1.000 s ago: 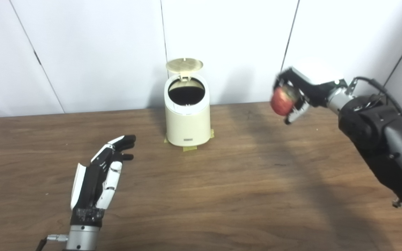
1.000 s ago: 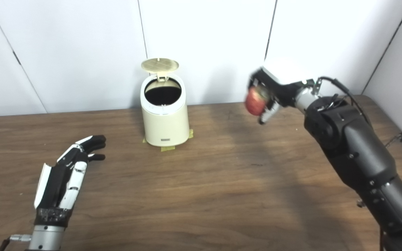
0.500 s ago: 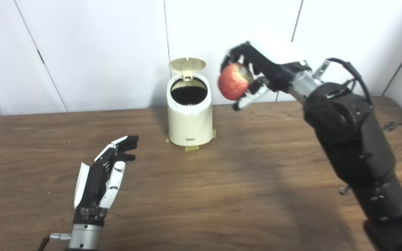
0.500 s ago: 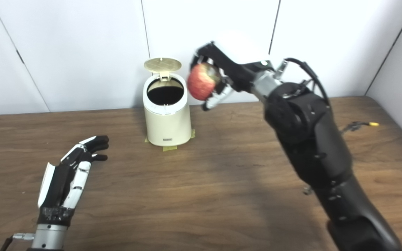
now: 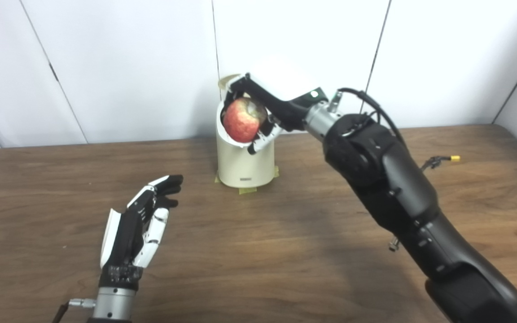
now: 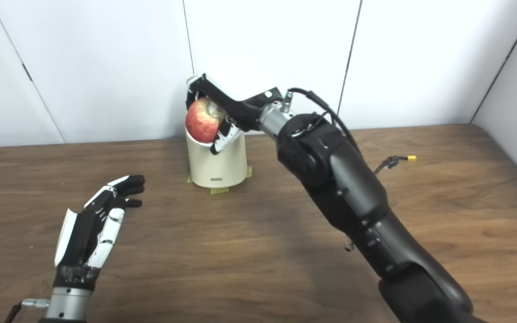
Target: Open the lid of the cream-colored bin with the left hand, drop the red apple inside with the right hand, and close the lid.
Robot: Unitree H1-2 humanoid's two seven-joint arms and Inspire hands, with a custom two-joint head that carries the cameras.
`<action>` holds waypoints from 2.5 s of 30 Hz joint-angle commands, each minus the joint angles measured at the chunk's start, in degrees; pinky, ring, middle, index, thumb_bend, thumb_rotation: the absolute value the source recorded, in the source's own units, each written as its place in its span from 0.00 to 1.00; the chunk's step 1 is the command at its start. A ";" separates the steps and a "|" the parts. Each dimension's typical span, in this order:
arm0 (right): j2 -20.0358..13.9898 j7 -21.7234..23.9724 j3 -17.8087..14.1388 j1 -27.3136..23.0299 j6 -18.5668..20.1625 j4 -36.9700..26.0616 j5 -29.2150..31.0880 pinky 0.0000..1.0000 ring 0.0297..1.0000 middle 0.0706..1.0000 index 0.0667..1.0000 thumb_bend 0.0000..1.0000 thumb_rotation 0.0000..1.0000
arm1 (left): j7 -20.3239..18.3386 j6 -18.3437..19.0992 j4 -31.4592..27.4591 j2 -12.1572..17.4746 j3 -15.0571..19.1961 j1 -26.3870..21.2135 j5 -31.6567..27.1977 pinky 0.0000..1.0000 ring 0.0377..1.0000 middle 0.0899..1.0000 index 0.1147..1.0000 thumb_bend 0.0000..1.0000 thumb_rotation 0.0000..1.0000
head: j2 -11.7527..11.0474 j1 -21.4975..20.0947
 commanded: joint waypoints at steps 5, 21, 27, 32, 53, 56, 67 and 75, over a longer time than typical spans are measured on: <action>1.72 -8.43 -0.09 -4.46 -2.98 5.71 -1.97 0.31 0.41 0.52 0.42 0.51 0.00 | 0.82 -0.45 -0.95 -1.33 -0.12 -0.63 0.97 0.68 0.77 0.78 0.74 0.25 0.80 | 0.03 0.01; 3.40 -21.63 0.93 -8.02 -2.94 19.98 -4.41 0.27 0.37 0.45 0.45 0.52 0.00 | 0.55 -0.66 -1.14 -1.18 -0.30 -0.51 0.59 0.70 0.78 0.78 0.75 0.23 0.81 | -0.08 0.16; 3.28 -24.03 1.15 -8.66 -2.27 23.08 -5.09 0.25 0.38 0.49 0.45 0.52 0.00 | 0.69 -0.69 -1.28 -1.26 -0.26 -0.30 0.75 0.69 0.78 0.78 0.74 0.24 0.80 | 0.05 0.12; 2.88 -24.97 1.70 -8.94 -1.21 24.55 -6.27 0.24 0.39 0.50 0.45 0.51 0.00 | 0.65 -1.46 -0.94 -1.05 -0.25 -0.39 0.57 0.69 0.78 0.78 0.74 0.24 0.80 | 0.13 0.11; 2.32 -16.27 1.20 -6.87 1.53 18.62 -1.52 0.34 0.43 0.55 0.45 0.52 0.12 | 0.24 -0.19 -1.19 -0.90 -0.38 -0.34 0.03 0.69 0.78 0.78 0.74 0.25 0.79 | 0.20 -0.07; 2.12 -15.94 1.44 -6.61 1.25 18.42 -1.04 0.33 0.43 0.56 0.45 0.52 0.14 | -0.08 -0.09 -1.20 -0.71 -0.45 -0.31 -0.30 0.69 0.78 0.79 0.75 0.26 0.80 | 0.25 -0.19; 1.36 -14.45 1.89 -6.92 0.82 17.93 -0.60 0.34 0.44 0.62 0.54 0.99 0.12 | -0.05 0.24 -1.05 -0.80 -0.64 -0.33 -0.29 0.70 0.79 0.79 0.75 0.25 0.78 | 0.14 -0.27; 1.08 -13.38 2.27 -7.14 1.79 17.67 -1.57 0.33 0.42 0.64 0.57 0.99 0.12 | -0.12 0.23 -1.10 -0.74 -0.69 -0.32 -0.57 0.69 0.79 0.79 0.75 0.25 0.78 | 0.24 -0.35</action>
